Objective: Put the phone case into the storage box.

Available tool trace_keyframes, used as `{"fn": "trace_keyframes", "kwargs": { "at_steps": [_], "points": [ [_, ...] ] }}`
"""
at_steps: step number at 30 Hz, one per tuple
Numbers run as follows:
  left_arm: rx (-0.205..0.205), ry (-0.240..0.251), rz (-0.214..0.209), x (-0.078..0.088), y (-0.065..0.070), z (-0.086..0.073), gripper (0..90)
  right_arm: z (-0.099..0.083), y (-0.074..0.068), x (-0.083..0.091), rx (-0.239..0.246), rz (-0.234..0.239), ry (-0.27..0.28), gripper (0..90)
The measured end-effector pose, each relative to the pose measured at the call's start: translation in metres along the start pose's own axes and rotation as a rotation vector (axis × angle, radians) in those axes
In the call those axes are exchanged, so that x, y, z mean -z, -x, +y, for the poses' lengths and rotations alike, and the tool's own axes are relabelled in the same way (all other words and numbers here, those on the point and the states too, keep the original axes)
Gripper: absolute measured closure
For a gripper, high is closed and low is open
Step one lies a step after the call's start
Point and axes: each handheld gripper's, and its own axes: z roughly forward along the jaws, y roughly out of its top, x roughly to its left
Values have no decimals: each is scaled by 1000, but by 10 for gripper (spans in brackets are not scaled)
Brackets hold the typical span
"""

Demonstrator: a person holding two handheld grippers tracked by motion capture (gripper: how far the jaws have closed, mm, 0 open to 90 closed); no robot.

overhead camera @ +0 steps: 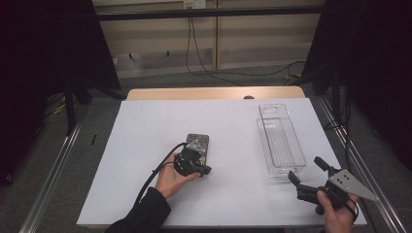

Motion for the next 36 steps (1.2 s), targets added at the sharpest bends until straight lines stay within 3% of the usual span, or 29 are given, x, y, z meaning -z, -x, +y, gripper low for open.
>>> {"fn": "trace_keyframes", "kwargs": {
  "at_steps": [4,8,13,31,36],
  "points": [
    [2,-24,-1,-3,0,-1,900,0,0,0,0,0,0,0],
    [12,-15,-21,-1,-4,-3,900,0,0,0,-1,0,0,0],
    [12,-20,-6,2,-4,-6,900,0,0,1,-1,1,-2,0],
    [72,1,7,23,-19,-28,900,0,0,1,-1,1,-1,0],
    [83,8,29,29,-22,-33,900,0,0,1,0,3,-3,0]
  ]
}}
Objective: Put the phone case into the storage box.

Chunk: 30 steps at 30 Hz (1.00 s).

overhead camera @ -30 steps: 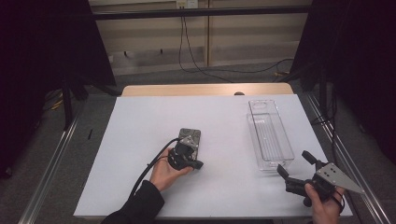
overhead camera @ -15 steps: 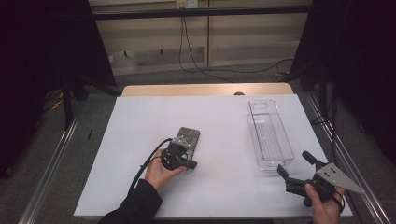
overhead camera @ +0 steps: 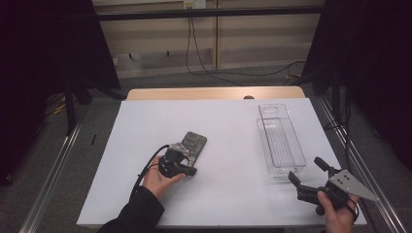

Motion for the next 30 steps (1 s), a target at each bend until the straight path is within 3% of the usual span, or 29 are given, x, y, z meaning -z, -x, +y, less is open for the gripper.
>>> {"fn": "trace_keyframes", "kwargs": {
  "at_steps": [30],
  "points": [
    [57,5,96,32,-28,-22,900,0,0,0,2,0,-1,0]
  ]
}}
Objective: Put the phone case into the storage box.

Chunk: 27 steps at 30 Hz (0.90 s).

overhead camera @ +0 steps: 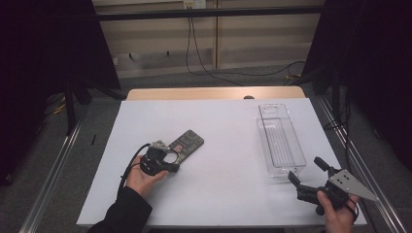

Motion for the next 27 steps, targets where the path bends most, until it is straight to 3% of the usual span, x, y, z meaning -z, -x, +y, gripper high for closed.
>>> {"fn": "trace_keyframes", "kwargs": {
  "at_steps": [15,21,25,27],
  "points": [
    [30,7,46,5,-9,-2,900,0,0,0,0,0,1,0],
    [18,-1,63,6,-10,-1,900,0,0,0,1,0,0,0],
    [33,1,58,7,-14,-2,900,0,0,0,0,-1,1,0],
    [16,1,69,8,-16,-2,900,0,0,0,-1,-1,1,0]
  ]
}}
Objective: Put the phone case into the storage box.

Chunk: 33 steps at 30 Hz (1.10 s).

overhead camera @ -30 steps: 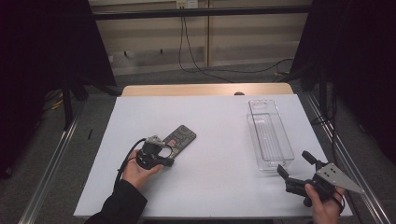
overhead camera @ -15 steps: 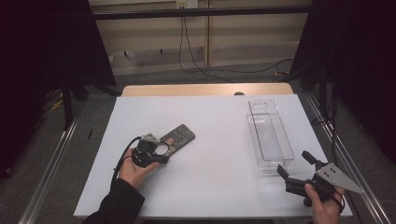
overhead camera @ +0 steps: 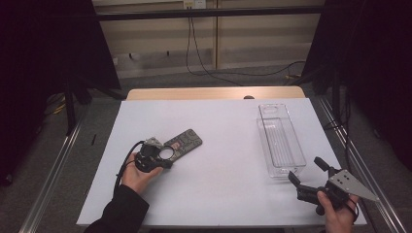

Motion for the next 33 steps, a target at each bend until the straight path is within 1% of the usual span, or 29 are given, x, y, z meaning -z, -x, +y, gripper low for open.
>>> {"fn": "trace_keyframes", "kwargs": {
  "at_steps": [6,11,12,13,19,22,24,27,29,30,33],
  "points": [
    [-6,-6,7,2,-3,0,900,0,0,0,0,2,0,0],
    [3,-4,19,3,-6,-1,900,0,0,0,0,0,0,0],
    [8,-3,17,3,-7,-2,900,0,0,0,0,0,0,0],
    [6,-2,19,4,-9,-2,900,0,0,0,0,1,1,0],
    [25,0,28,7,-14,-4,900,0,0,0,0,0,1,0],
    [16,1,33,7,-14,-3,900,0,0,0,-2,1,2,0],
    [15,0,34,7,-15,-3,900,0,1,1,-2,1,2,0],
    [28,1,37,7,-15,-4,900,0,1,0,-2,1,1,0],
    [54,1,45,7,-13,-3,900,0,0,0,1,1,0,0],
    [55,0,39,7,-12,-3,900,0,0,0,0,1,-1,0],
    [47,34,19,9,-5,1,900,0,0,1,-2,-2,0,0]
  ]
}}
